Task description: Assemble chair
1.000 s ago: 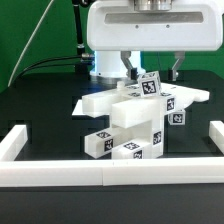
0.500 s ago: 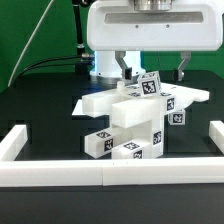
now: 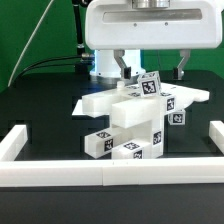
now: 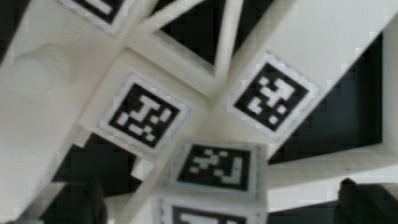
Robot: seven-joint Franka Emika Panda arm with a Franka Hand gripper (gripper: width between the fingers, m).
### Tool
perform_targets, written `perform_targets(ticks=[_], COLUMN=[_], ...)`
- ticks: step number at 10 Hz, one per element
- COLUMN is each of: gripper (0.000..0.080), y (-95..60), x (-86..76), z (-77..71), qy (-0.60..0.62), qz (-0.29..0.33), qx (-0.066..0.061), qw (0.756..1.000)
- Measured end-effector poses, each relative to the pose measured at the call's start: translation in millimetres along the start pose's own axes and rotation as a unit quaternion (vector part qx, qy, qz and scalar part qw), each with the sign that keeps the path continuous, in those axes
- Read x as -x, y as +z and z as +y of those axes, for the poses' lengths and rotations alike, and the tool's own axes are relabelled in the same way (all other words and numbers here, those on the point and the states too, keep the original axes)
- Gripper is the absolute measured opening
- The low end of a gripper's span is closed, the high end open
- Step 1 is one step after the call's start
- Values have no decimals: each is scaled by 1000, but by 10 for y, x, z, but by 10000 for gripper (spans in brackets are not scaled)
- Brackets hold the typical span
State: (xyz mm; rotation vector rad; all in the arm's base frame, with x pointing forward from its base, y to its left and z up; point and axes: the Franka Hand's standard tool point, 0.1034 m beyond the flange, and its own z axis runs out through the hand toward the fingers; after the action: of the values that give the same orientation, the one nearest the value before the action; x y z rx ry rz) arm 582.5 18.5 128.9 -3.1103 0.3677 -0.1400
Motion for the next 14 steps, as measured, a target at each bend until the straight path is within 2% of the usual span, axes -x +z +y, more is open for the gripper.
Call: perform_targets(ticks=[5,6,7,8,9,14], gripper=[649,623,451,451,297,281], y=[108,108,108,108,108,129], x=[-41,-39,-39,-39,-38,-34], z=[46,42,42,42,38,36], qy=[-2,4,13,18,56,222], qz=[10,10,10,10,10,9], qx=[6,5,5,5,4,1], qw=[1000,1000,1000,1000,998,975])
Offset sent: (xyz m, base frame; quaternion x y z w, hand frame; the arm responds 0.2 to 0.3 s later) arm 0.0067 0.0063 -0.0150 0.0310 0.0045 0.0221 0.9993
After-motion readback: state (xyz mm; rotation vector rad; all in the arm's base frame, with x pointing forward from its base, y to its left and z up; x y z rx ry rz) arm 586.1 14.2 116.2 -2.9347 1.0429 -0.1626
